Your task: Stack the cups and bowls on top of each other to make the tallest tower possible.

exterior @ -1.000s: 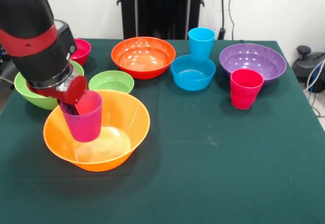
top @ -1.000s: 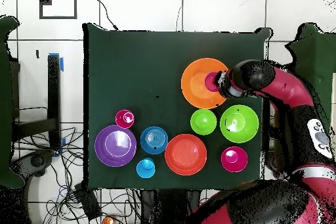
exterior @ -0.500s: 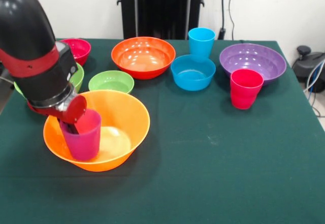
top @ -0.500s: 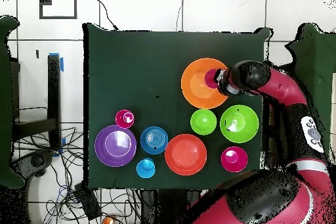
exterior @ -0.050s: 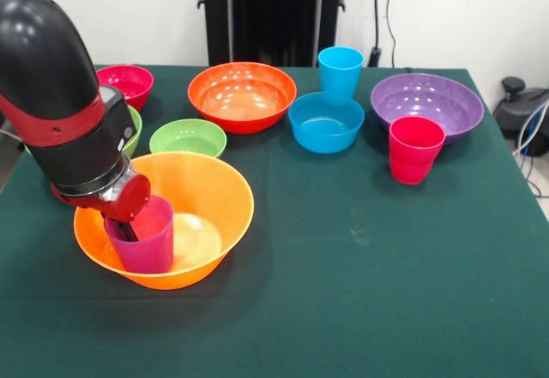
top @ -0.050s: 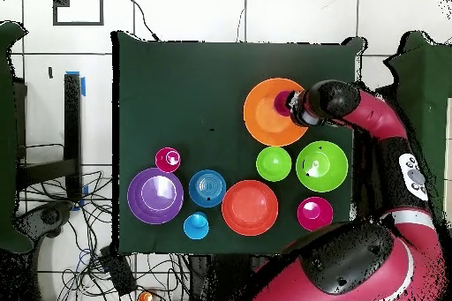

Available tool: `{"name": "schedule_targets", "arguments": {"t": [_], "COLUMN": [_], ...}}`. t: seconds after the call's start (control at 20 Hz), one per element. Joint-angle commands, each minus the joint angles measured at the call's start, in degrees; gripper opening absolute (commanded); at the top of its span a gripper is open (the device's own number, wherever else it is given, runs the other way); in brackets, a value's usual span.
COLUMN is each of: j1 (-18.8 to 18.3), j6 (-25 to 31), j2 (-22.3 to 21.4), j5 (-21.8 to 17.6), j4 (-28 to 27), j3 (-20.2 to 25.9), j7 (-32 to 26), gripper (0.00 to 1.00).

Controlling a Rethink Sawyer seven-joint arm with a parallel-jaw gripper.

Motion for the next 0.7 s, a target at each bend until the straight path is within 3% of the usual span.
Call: {"name": "schedule_targets", "arguments": {"t": [0.05,0.7], "j1": [2.5,3.9], "j6": [2.8,2.8], "j2": [-0.8,-4.7], "j5": [0.6,2.4], "j4": [1.0,6.4], "j3": [1.4,0.9], "j7": [-1.6,1.8], "gripper": [0.00,0.00]}}
